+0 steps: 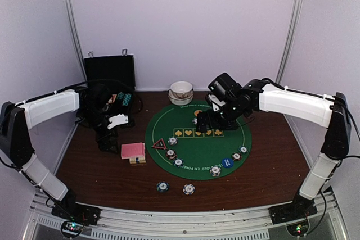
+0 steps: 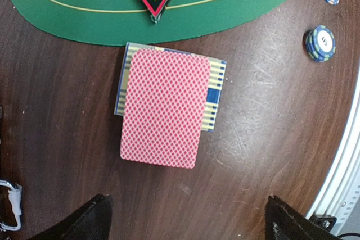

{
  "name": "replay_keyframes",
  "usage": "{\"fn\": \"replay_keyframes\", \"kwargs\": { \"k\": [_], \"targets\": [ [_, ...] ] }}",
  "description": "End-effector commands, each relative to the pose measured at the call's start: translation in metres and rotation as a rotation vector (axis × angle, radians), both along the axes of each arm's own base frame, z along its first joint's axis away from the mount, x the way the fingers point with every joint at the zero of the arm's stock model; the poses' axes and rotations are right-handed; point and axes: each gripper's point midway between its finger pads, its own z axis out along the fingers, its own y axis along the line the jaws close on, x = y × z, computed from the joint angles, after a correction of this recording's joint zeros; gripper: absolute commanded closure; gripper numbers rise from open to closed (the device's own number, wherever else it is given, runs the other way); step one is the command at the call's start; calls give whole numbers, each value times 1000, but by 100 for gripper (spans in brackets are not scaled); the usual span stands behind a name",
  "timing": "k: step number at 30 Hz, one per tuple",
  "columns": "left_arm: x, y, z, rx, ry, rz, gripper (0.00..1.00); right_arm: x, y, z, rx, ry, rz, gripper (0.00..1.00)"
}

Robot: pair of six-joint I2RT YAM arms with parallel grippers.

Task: Distribute texas hold em gaming equipment
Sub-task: Pick up the face-down deck piles from the poker case.

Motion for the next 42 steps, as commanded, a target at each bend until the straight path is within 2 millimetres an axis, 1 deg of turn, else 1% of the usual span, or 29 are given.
{"fn": "replay_keyframes", "kwargs": {
  "k": [1,7,17,27,35,42],
  "targets": [
    [8,-9,-15,-5,-59,-119,3,-5,-6,15,34,-17,-28,0],
    [13,-13,-30,13,-69,-179,2,-7,-10,17,33,-15,-40,0],
    [21,-13,-47,77,-71,-228,2,-10,-11,17,28,-12,-31,1],
    [22,-20,-54,89,-66,-253,2,-13,-13,12,18,0,-30,1],
    [26,-21,-60,98,-57,-234,2,-15,-15,13,18,-1,-30,0],
    [28,-21,-60,103,-63,-232,2,-17,-16,13,19,2,-30,1]
  ]
}}
